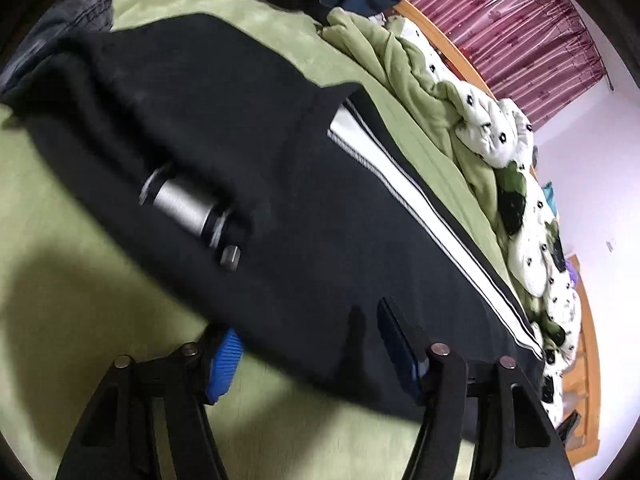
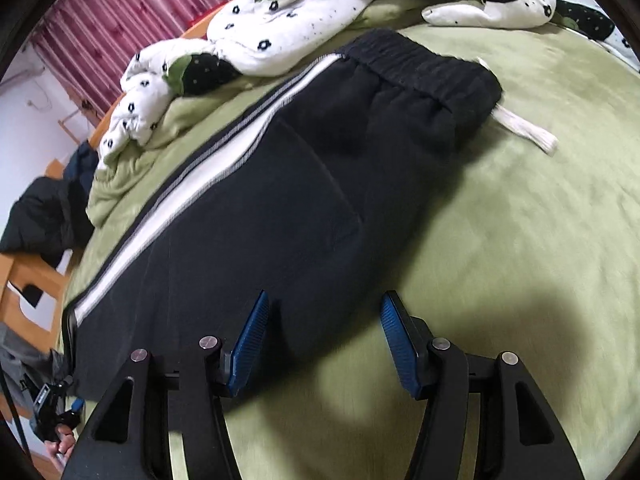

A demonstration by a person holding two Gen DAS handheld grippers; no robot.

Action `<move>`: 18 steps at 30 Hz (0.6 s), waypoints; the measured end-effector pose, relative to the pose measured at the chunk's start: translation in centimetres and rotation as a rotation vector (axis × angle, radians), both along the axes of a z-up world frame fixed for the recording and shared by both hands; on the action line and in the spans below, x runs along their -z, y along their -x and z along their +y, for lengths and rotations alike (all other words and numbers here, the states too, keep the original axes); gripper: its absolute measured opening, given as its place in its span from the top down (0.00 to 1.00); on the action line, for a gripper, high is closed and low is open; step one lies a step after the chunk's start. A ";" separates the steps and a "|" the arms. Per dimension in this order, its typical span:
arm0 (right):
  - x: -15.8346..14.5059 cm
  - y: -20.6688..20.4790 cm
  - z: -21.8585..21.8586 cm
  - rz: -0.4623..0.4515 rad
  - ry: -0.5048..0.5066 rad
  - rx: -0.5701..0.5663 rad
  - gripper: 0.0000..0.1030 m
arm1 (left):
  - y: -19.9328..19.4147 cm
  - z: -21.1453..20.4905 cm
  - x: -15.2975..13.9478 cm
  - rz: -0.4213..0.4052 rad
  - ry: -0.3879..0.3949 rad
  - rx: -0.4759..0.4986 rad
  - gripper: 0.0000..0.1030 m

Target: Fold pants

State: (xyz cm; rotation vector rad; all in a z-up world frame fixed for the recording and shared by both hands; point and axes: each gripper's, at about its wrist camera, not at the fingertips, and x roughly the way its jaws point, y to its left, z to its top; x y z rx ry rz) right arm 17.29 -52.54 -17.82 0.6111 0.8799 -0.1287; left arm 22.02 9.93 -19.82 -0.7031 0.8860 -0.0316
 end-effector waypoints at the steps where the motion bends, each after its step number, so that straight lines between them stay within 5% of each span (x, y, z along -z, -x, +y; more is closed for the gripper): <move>1: 0.2 -0.8 -0.3 -0.009 -0.015 0.005 0.44 | -0.7 -0.1 -0.1 0.008 -0.024 -0.002 0.52; 4: 0.8 -3.5 -1.1 -0.032 -0.065 0.044 0.45 | -2.5 -0.5 -0.3 0.022 -0.090 -0.015 0.69; 6: 0.8 -4.7 -1.1 -0.007 -0.046 0.079 0.73 | -3.0 -0.6 -0.4 0.027 -0.109 -0.015 0.78; 8: 0.4 -4.9 -1.2 -0.028 -0.059 0.093 0.79 | -2.7 -0.9 -1.0 0.018 -0.145 -0.009 0.85; 12: -2.7 -2.6 -1.5 -0.097 -0.036 0.087 0.82 | -0.2 -2.1 -3.2 -0.014 -0.225 0.029 0.87; 18: -4.9 3.7 -4.4 -0.087 0.009 0.080 0.82 | 7.0 -4.6 -4.4 0.003 -0.225 0.144 0.88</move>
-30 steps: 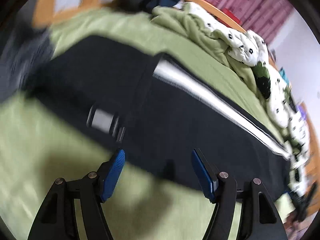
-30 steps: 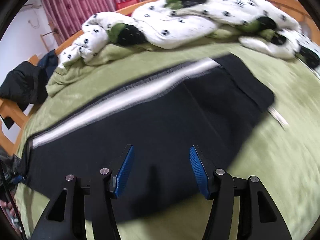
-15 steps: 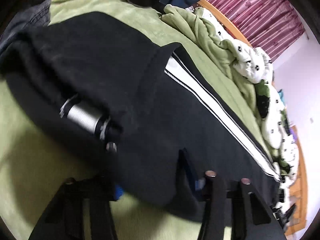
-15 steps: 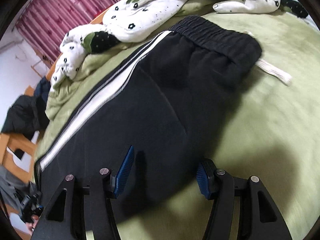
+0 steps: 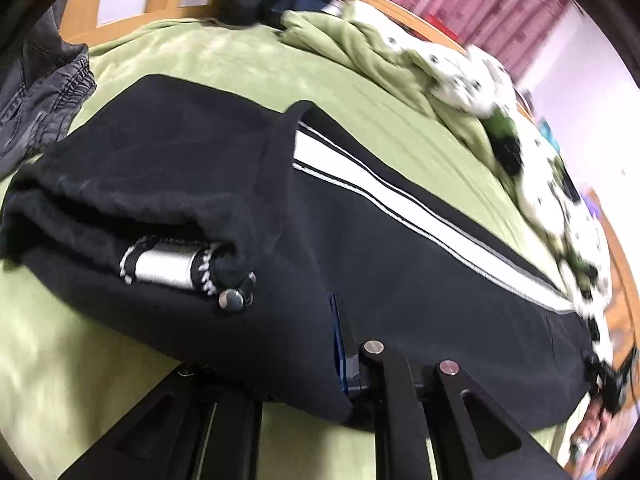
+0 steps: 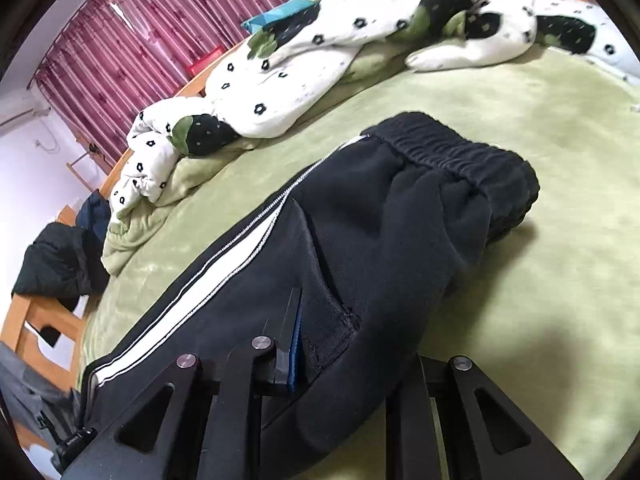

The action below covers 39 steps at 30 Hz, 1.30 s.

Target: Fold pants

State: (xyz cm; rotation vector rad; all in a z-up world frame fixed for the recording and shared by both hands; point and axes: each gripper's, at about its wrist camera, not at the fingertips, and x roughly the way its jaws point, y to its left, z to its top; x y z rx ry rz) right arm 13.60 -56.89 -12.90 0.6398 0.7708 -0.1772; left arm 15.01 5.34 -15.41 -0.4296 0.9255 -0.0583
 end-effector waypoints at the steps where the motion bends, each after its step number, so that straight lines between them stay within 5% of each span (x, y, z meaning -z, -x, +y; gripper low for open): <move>1: 0.0 1.2 -0.8 0.011 0.006 -0.003 0.82 | 1.5 -0.6 0.0 0.001 -0.006 0.024 0.87; 6: 0.9 8.0 -5.0 0.052 0.015 0.002 0.82 | 8.4 -3.0 0.3 0.035 0.032 0.103 0.87; 10: 3.2 10.4 -5.8 0.096 0.012 0.002 0.79 | 10.1 -4.3 0.7 0.023 -0.069 0.119 0.84; 13: 3.5 11.9 -6.2 0.083 0.014 0.005 0.68 | 10.3 -4.4 0.7 0.044 -0.092 0.116 0.78; 17: 2.3 13.7 -8.6 0.014 0.061 0.113 0.41 | 12.4 -4.0 -0.3 0.044 -0.149 0.088 0.57; 22: 4.5 10.2 -12.1 0.042 -0.090 0.137 0.40 | 16.6 -3.5 -2.3 -0.053 -0.176 0.024 0.57; 24: 3.9 8.9 -12.2 0.044 -0.031 0.146 0.58 | 17.2 -3.3 -3.2 -0.071 -0.203 0.001 0.57; 26: 2.1 8.8 -12.0 -0.042 0.025 0.134 0.66 | 17.2 -2.9 -4.0 -0.075 -0.245 -0.015 0.57; 28: 1.7 9.2 -12.3 -0.076 0.003 0.143 0.65 | 16.9 -2.4 -4.6 -0.089 -0.248 -0.041 0.58; 32: 3.3 8.8 -11.3 0.089 0.081 0.104 0.54 | 15.0 -2.3 -4.9 -0.086 -0.190 -0.014 0.58; 35: 2.8 11.6 -10.7 0.073 0.108 0.114 0.52 | 12.4 -2.7 -3.4 -0.035 -0.193 -0.010 0.59; 36: 2.5 12.4 -10.3 0.083 0.124 0.124 0.51 | 11.8 -2.6 -3.0 -0.035 -0.191 -0.021 0.62; 38: 1.7 13.7 -9.3 0.096 0.144 0.115 0.51 | 10.8 -2.2 -3.0 -0.065 -0.190 -0.046 0.84; 39: 1.2 14.2 -8.6 0.100 0.164 0.112 0.51 | 10.0 -1.7 -3.4 -0.084 -0.195 -0.046 0.84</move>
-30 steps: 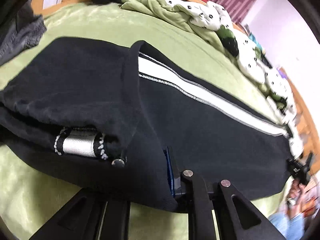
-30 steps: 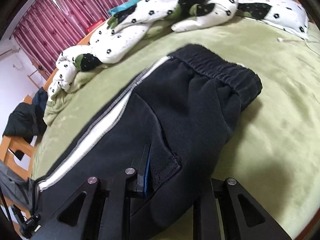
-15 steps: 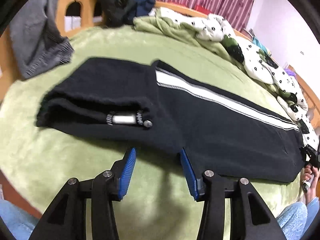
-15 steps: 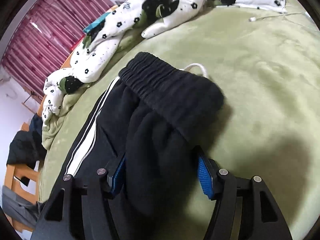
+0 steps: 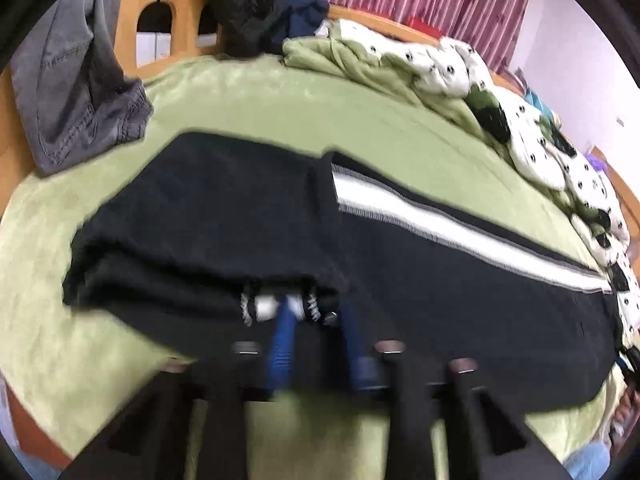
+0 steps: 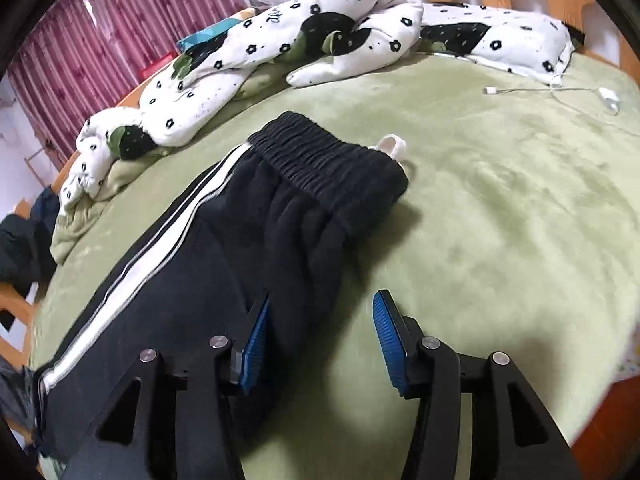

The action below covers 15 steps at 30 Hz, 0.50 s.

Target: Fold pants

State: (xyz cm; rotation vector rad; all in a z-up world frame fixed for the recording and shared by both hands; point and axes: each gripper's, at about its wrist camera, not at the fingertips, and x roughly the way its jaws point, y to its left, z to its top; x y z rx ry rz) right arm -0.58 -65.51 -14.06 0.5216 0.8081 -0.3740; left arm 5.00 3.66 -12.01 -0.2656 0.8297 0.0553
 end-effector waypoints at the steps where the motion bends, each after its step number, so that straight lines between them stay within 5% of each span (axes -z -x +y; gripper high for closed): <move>1: -0.6 0.4 0.7 0.005 0.023 -0.002 0.51 | -0.4 0.5 -0.6 -0.022 -0.011 -0.002 0.91; 6: -4.4 0.3 6.6 -0.006 0.140 -0.060 0.51 | -3.9 3.8 -4.4 -0.154 -0.127 -0.044 0.92; 11: -6.3 -3.8 13.4 -0.039 0.135 -0.137 0.52 | -8.2 8.5 -5.8 -0.211 -0.225 -0.145 0.92; 15: -6.4 -8.3 18.8 -0.049 0.096 -0.211 0.52 | -10.1 13.8 -4.9 -0.168 -0.162 -0.240 0.92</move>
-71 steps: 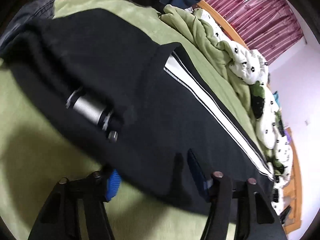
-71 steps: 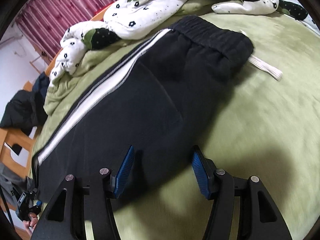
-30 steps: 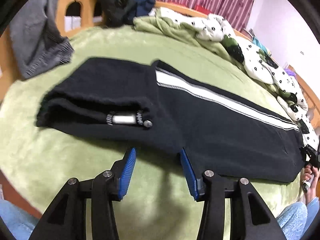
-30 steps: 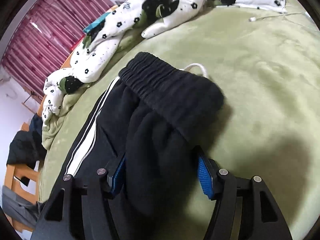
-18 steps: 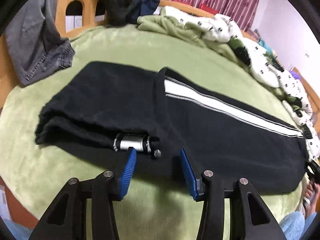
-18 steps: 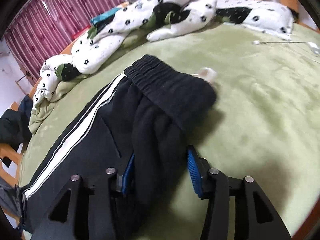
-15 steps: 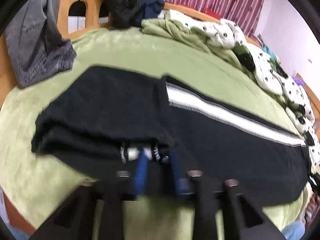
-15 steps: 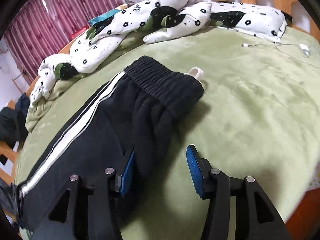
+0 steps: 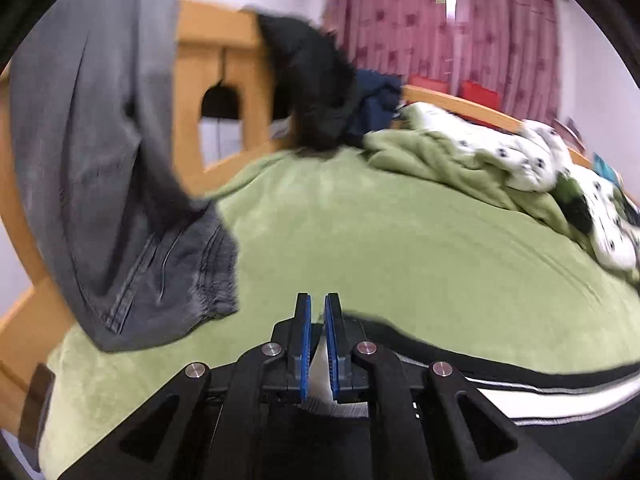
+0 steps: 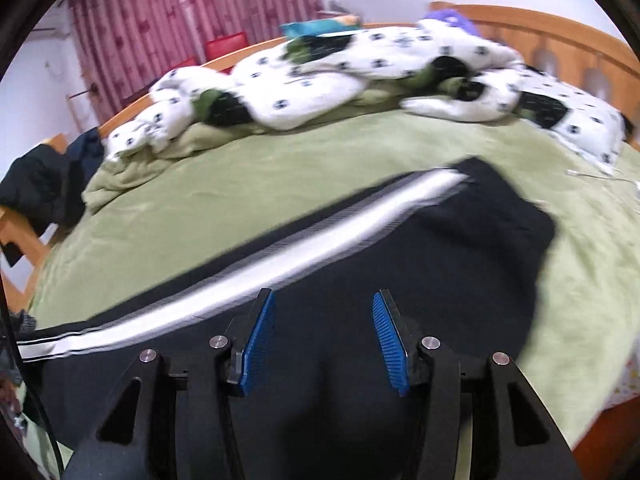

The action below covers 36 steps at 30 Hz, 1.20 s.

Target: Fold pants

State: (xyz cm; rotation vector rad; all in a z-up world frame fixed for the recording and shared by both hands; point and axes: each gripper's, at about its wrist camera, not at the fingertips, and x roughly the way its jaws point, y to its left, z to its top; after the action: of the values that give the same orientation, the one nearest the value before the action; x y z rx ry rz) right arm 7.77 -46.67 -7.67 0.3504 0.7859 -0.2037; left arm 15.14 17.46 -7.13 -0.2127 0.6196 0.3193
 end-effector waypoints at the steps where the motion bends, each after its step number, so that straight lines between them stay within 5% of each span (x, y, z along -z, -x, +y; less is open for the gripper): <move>1: 0.0 -0.9 1.1 0.000 -0.005 -0.020 0.52 | 0.1 0.9 0.6 0.011 0.048 -0.009 0.92; 4: 0.2 -3.6 5.1 0.001 -0.012 -0.085 0.52 | 0.2 2.7 2.5 0.044 0.207 0.050 0.86; 7: 0.9 -5.6 8.5 -0.005 -0.006 -0.148 0.51 | -0.9 2.1 4.2 0.101 0.247 0.145 0.50; 8: 1.3 -6.1 9.3 0.000 0.005 -0.161 0.51 | -1.4 1.8 4.6 0.115 0.235 0.156 0.47; 12: 3.5 -6.7 10.4 0.023 0.020 -0.195 0.51 | -3.4 1.9 6.7 0.190 0.230 0.085 0.47; 15: 5.3 -6.8 9.9 0.067 0.019 -0.194 0.51 | -5.7 3.3 9.6 0.301 0.319 0.030 0.47; 17: 5.8 -7.1 9.1 0.082 -0.023 -0.190 0.51 | -5.7 3.2 9.6 0.270 0.316 0.034 0.70; 20: 5.5 -7.6 8.8 0.071 -0.036 -0.215 0.51 | -5.4 3.0 8.0 0.200 0.245 0.059 0.81; 24: 4.6 -9.2 9.9 0.046 0.031 -0.266 0.48 | -5.9 3.9 9.3 0.238 0.297 0.006 0.81; 26: 5.3 -10.7 10.3 0.058 0.038 -0.288 0.38 | -6.0 3.1 9.0 0.251 0.242 0.004 0.74; 30: 9.5 -14.2 10.1 0.186 0.074 -0.264 0.44 | -5.5 2.2 7.8 0.251 0.155 -0.007 0.60; 33: 8.9 -14.1 10.5 0.142 0.111 -0.266 0.44 | -4.4 1.9 6.3 0.221 0.144 -0.003 0.59; 36: 7.1 -12.3 10.0 0.089 0.045 -0.250 0.46 | -3.1 1.1 5.4 0.199 0.166 0.034 0.52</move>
State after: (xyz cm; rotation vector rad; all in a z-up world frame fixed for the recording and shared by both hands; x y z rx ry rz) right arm 20.03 -36.69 -14.77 0.1990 0.9037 -0.0023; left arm 18.24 18.60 -12.57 -0.3314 0.8469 0.2577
